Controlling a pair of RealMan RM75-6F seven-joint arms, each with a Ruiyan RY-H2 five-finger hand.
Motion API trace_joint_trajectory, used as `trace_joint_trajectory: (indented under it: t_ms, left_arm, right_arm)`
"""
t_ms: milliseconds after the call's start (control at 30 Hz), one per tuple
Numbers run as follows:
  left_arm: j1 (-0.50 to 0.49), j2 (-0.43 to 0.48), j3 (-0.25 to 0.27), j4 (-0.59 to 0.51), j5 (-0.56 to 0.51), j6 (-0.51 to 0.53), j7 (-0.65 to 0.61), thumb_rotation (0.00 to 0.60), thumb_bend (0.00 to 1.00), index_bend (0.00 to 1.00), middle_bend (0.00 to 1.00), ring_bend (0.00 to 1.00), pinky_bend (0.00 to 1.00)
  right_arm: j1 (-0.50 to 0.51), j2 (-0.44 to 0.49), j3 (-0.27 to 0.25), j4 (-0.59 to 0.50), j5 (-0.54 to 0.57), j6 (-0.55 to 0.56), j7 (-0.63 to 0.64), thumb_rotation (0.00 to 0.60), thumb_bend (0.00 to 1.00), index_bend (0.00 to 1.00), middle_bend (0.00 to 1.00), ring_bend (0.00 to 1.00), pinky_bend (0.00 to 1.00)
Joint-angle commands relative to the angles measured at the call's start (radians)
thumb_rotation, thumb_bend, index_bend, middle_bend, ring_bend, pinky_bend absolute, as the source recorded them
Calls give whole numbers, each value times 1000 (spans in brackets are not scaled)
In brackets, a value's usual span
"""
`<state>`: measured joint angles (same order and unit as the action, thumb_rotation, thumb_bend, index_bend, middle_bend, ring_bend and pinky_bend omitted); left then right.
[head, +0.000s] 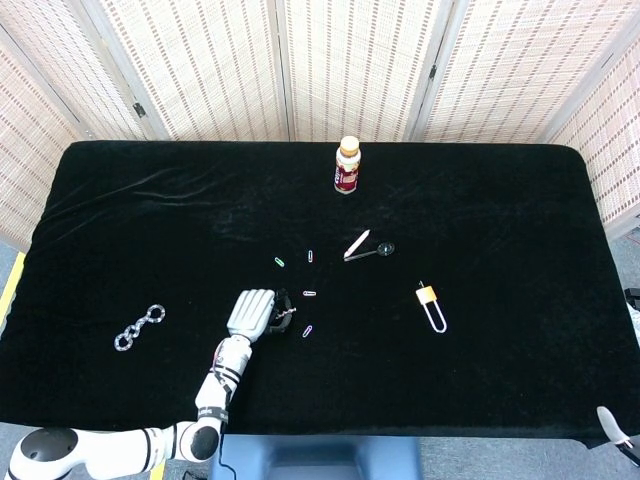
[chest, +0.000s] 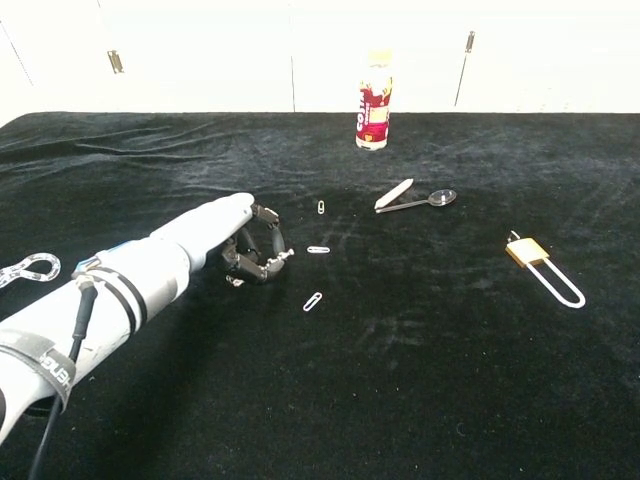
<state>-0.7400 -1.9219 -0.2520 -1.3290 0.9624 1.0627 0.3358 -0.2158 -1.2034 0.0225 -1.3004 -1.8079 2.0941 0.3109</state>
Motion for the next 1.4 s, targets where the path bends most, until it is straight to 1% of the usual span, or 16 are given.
trace_joint_trajectory:
  t_ms: [33, 267, 367, 433, 567, 667, 800, 833, 867, 933, 967, 1033, 1100, 1133, 1200, 1400]
  left_arm:
    - [3, 6, 0, -5, 12, 3, -2, 600, 604, 848, 1000, 1000, 1000]
    - [6, 44, -19, -49, 46, 33, 8, 600, 606, 848, 1000, 1000, 1000]
    - [2, 64, -26, -42, 48, 36, 29, 600, 607, 849, 1000, 1000, 1000]
    - [-1, 85, -24, -29, 34, 28, 69, 600, 606, 850, 1000, 1000, 1000]
    - [2, 155, -15, -54, -48, 5, 182, 600, 604, 852, 1000, 1000, 1000]
    - [8, 187, -18, -77, -81, 6, 203, 600, 605, 853, 1000, 1000, 1000]
    - [12, 203, -11, -89, -78, 16, 210, 600, 602, 836, 1000, 1000, 1000]
    - [13, 206, -8, -93, -76, 18, 209, 600, 597, 803, 1000, 1000, 1000]
    - [14, 210, -6, -98, -78, 18, 209, 600, 568, 723, 1000, 1000, 1000]
    - [15, 222, -6, -118, -87, 15, 211, 600, 455, 488, 1000, 1000, 1000]
    - [16, 227, -7, -126, -86, 20, 209, 600, 403, 400, 1000, 1000, 1000]
    - [18, 232, -7, -137, -86, 26, 209, 600, 316, 270, 1000, 1000, 1000]
    - [16, 243, -5, -154, -102, 20, 221, 600, 216, 98, 1000, 1000, 1000]
    - [15, 248, -6, -162, -108, 16, 222, 600, 193, 48, 1000, 1000, 1000]
    - [12, 253, -4, -169, -112, 15, 226, 600, 170, 0, 1000, 1000, 1000]
    - [15, 286, 8, -213, -119, 25, 240, 600, 166, 0, 1000, 1000, 1000]
  right_arm:
    - [4, 1, -2, -7, -2, -7, -10, 600, 290, 0, 0, 0, 0]
    - [10, 6, 0, -22, 7, -26, -21, 600, 290, 0, 0, 0, 0]
    - [11, 7, 0, -28, 8, -29, -27, 600, 290, 0, 0, 0, 0]
    - [11, 7, 1, -30, 11, -29, -27, 600, 290, 0, 0, 0, 0]
    - [11, 7, 5, -33, 22, -32, -27, 600, 290, 0, 0, 0, 0]
    - [17, 10, 6, -41, 25, -45, -35, 600, 289, 0, 0, 0, 0]
    - [25, 11, 4, -53, 17, -60, -59, 600, 290, 0, 0, 0, 0]
    - [26, 12, 3, -55, 16, -63, -63, 600, 290, 0, 0, 0, 0]
    - [27, 13, 3, -58, 15, -67, -67, 600, 290, 0, 0, 0, 0]
    - [30, 14, 2, -63, 15, -74, -73, 600, 289, 0, 0, 0, 0]
    - [31, 15, 2, -65, 16, -76, -75, 600, 289, 0, 0, 0, 0]
    - [32, 15, 2, -68, 16, -78, -78, 600, 290, 0, 0, 0, 0]
    - [32, 16, 1, -70, 16, -80, -80, 600, 290, 0, 0, 0, 0]
    - [33, 16, 1, -71, 15, -81, -81, 600, 290, 0, 0, 0, 0]
    - [33, 16, 0, -72, 14, -82, -83, 600, 289, 0, 0, 0, 0]
    - [34, 16, 0, -72, 15, -81, -86, 600, 289, 0, 0, 0, 0]
